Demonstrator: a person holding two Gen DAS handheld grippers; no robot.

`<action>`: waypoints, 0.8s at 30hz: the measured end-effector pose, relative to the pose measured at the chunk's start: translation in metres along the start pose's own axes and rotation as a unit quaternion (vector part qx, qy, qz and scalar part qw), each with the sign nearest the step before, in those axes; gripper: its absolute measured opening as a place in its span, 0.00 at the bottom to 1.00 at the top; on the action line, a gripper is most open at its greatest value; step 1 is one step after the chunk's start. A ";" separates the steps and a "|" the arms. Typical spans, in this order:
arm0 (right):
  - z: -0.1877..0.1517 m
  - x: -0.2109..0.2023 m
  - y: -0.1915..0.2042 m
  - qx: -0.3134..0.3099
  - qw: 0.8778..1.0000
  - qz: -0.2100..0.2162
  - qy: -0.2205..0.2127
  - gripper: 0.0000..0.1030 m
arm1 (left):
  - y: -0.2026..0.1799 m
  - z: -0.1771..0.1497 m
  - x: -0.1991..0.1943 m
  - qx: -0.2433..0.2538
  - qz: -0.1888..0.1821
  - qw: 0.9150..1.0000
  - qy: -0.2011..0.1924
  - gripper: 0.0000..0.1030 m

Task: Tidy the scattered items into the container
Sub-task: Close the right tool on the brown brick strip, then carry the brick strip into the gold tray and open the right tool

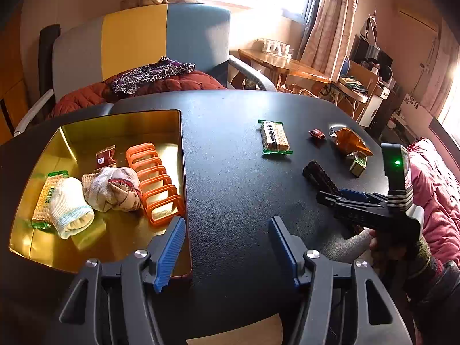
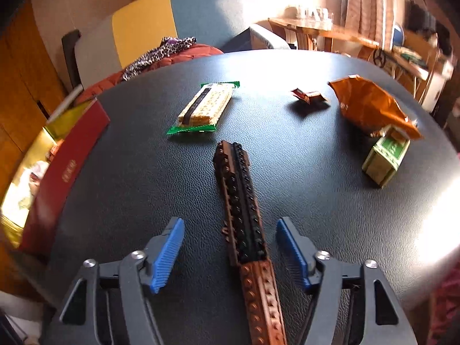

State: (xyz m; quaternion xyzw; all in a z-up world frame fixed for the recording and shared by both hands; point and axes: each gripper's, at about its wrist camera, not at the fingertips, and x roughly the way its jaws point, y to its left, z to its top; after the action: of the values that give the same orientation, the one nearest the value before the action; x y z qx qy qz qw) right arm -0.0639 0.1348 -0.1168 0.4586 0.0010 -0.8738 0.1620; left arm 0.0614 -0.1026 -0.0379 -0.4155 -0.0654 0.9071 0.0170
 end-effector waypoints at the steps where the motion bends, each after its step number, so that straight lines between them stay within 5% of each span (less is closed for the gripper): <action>1: 0.000 -0.001 -0.002 -0.001 1.000 -0.001 0.001 0.69 | 0.001 0.000 0.001 -0.001 0.000 1.000 0.001 0.59; 4: 0.002 0.001 -0.003 -0.012 1.000 0.000 0.004 0.67 | 0.002 -0.001 0.004 -0.004 0.001 1.000 0.006 0.59; 11: 0.006 0.008 0.010 -0.058 0.998 -0.028 0.011 0.41 | 0.013 -0.004 0.006 -0.019 0.003 1.000 0.011 0.60; 13: 0.005 0.008 0.018 -0.067 0.997 -0.029 0.010 0.27 | 0.017 -0.005 0.004 -0.024 0.004 1.000 0.009 0.60; 24: 0.015 -0.008 0.085 -0.119 0.993 -0.003 -0.013 0.27 | 0.047 -0.016 -0.016 -0.060 0.026 0.998 -0.009 0.60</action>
State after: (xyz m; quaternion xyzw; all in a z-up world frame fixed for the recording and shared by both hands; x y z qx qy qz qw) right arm -0.0478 0.0545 -0.0892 0.4247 0.1043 -0.8737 0.2133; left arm 0.0844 -0.1489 -0.0424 -0.4095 -0.1089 0.9052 -0.0320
